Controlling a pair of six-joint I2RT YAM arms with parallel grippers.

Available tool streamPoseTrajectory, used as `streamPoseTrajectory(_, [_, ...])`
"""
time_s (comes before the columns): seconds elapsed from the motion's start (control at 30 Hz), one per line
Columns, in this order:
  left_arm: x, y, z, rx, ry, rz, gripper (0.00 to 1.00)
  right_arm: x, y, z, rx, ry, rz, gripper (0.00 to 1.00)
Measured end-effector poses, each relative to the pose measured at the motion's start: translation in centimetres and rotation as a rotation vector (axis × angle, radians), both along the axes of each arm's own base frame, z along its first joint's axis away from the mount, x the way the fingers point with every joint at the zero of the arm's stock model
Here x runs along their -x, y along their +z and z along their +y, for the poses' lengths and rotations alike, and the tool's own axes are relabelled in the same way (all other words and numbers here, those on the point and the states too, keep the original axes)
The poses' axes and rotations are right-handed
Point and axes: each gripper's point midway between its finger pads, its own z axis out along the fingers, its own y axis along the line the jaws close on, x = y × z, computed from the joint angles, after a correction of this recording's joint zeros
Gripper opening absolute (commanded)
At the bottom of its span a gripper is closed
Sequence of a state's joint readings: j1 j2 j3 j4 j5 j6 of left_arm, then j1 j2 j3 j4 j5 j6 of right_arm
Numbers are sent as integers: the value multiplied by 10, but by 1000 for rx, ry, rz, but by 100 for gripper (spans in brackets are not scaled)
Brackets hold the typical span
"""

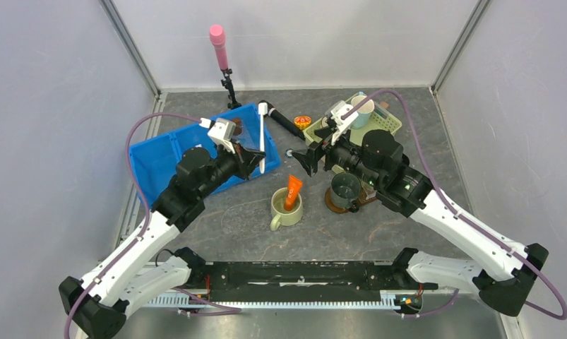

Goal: Prepare toiletry sets of a toothbrush and toothpaste on the tray

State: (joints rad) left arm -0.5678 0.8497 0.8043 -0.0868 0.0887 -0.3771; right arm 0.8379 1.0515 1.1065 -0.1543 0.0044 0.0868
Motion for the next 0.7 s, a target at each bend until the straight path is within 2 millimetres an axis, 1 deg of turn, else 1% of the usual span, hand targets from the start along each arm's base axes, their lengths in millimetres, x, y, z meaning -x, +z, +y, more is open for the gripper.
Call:
streamPoseTrajectory(0.1, [11, 3, -15, -13, -62, -28, 2, -1, 8, 10, -49, 23, 6, 83])
streamPoseTrajectory(0.27, [24, 3, -30, -31, -126, -49, 2, -1, 20, 21, -132, 46, 16, 78])
streamPoseTrajectory(0.37, [29, 7, -40, -20, -157, -67, 2, -5, 26, 29, -183, 53, 24, 71])
streamPoseTrajectory(0.4, [30, 8, -42, -17, -165, -71, 2, -6, 27, 31, -194, 53, 27, 67])
streamPoseTrajectory(0.5, [32, 9, -49, -12, -183, -78, 2, -12, 26, 39, -220, 49, 50, 62])
streamPoseTrajectory(0.7, [34, 15, -53, 3, -197, -99, 2, -19, 19, 49, -246, 45, 87, 51])
